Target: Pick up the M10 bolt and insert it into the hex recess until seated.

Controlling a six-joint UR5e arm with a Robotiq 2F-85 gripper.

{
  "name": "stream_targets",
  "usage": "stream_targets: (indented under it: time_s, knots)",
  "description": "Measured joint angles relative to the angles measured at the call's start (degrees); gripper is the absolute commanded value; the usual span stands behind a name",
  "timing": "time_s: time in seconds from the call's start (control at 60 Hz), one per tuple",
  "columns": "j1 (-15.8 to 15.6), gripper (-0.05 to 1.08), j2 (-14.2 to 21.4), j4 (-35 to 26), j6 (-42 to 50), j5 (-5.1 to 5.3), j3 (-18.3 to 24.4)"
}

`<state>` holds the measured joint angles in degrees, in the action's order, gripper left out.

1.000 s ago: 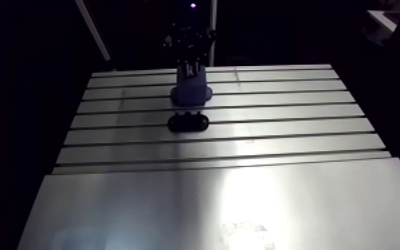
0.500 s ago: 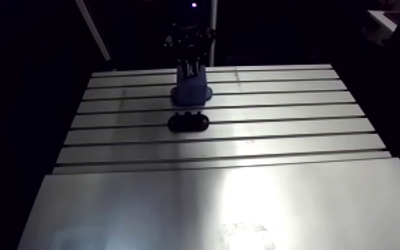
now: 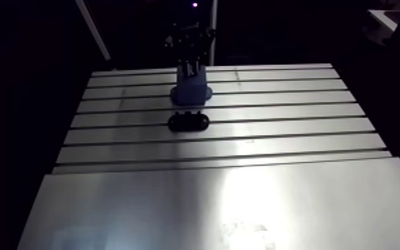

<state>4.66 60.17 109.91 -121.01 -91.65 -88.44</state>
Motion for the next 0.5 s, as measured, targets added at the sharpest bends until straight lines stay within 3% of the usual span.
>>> stream_targets:
  time_s: [0.5]
  knots:
    - [-0.08,0.76,-0.01,0.01,-2.27,-0.22,-0.02]
